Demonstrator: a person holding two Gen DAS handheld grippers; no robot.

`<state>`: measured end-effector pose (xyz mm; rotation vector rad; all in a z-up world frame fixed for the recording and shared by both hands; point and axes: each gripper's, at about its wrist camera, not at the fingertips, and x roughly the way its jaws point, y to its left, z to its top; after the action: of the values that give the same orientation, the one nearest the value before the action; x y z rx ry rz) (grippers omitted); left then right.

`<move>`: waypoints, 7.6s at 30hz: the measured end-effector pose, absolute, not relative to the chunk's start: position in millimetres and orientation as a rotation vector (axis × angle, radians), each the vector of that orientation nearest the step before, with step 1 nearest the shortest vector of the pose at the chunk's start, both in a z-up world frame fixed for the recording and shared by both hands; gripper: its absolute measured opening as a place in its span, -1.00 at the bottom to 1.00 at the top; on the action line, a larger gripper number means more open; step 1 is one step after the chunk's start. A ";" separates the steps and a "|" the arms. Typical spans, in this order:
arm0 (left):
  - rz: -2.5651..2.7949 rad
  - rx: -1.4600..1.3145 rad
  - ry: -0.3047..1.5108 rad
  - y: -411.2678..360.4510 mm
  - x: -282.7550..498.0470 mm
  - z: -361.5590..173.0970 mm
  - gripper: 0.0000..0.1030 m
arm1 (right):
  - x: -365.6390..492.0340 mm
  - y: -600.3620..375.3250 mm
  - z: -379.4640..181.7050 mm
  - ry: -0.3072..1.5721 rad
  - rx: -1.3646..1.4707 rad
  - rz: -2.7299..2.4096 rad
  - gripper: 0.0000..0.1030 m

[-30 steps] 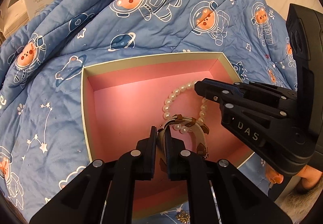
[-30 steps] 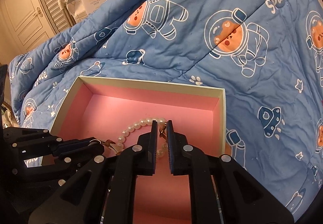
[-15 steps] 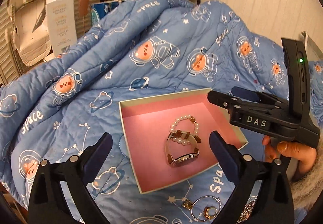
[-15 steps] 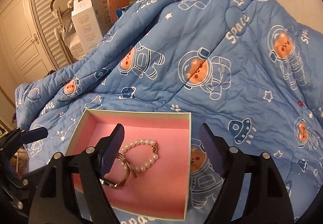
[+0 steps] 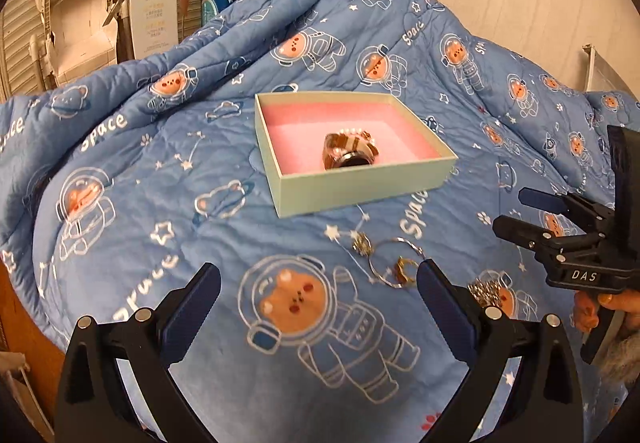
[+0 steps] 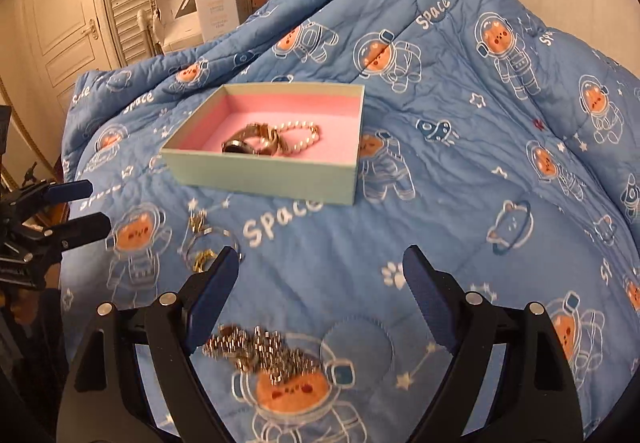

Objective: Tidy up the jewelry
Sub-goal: 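Open both tools to release the bracelet and watch in the box, then grasp the silver chain with the right tool while the left tool approaches the silver ring, then grasp the silver ring with the left tool while the right tool lifts the chain, then carry the silver chain and silver ring with both tools over the pink box, then open both tools to drop the chain and ring into the box, then grasp the small gold charm with the right tool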

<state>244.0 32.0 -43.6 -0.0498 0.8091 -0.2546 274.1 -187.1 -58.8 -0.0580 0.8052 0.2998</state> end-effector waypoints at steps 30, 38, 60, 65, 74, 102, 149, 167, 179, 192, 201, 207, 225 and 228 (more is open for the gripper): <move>-0.410 0.121 0.902 -43.9 202.4 -90.6 0.21 | 239.9 -182.2 -116.3 0.880 -0.207 0.510 -0.60; -0.452 0.208 0.906 -64.6 216.6 -97.8 0.08 | 226.7 -200.3 -114.4 0.877 -0.114 0.438 -0.72; -0.470 0.176 0.878 -66.9 217.2 -94.3 -0.65 | 212.2 -234.2 -113.9 0.884 0.037 0.283 -0.72; -0.454 0.140 0.860 -56.8 208.9 -83.2 -0.65 | 208.9 -231.3 -103.9 0.867 0.041 0.298 -0.72; -0.421 0.094 0.809 -34.9 196.1 -50.4 -0.65 | 205.1 -212.0 -50.0 0.783 0.034 0.389 -0.74; -0.424 0.063 0.726 0.5 197.7 2.5 -0.65 | 207.7 -168.1 77.3 0.571 -0.095 0.498 -0.75; -0.341 0.005 0.934 1.7 418.4 -26.3 -0.65 | 417.3 -140.9 32.1 0.717 -0.053 0.419 -0.75; -0.255 -0.046 1.038 -3.1 465.6 -62.3 -0.65 | 423.6 -123.0 -52.1 0.880 -0.128 0.493 -0.75; -0.246 0.014 1.041 -15.6 467.8 -65.3 -0.57 | 424.5 -121.7 -64.3 0.893 -0.164 0.462 -0.01; -0.214 -0.037 0.880 0.1 441.5 -30.8 0.78 | 392.6 -133.5 -56.9 0.770 -0.121 0.403 0.68; -0.213 -0.043 0.787 36.1 363.4 -25.3 0.87 | 339.9 -169.0 -56.0 0.766 0.011 0.363 0.70; -0.199 -0.069 0.810 54.6 303.8 -48.1 0.87 | 294.9 -197.7 -71.6 0.794 0.059 0.306 0.70; -0.203 0.020 0.806 13.7 200.4 -83.4 0.87 | 207.7 -195.1 -100.0 0.843 0.049 0.289 0.56; -0.216 0.033 0.810 5.3 199.5 -85.6 0.80 | 205.4 -192.2 -102.0 0.852 0.046 0.295 0.44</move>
<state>199.5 5.3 -85.6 0.0334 0.8098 -0.2159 205.4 -192.2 -102.0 0.0463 0.8518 0.2946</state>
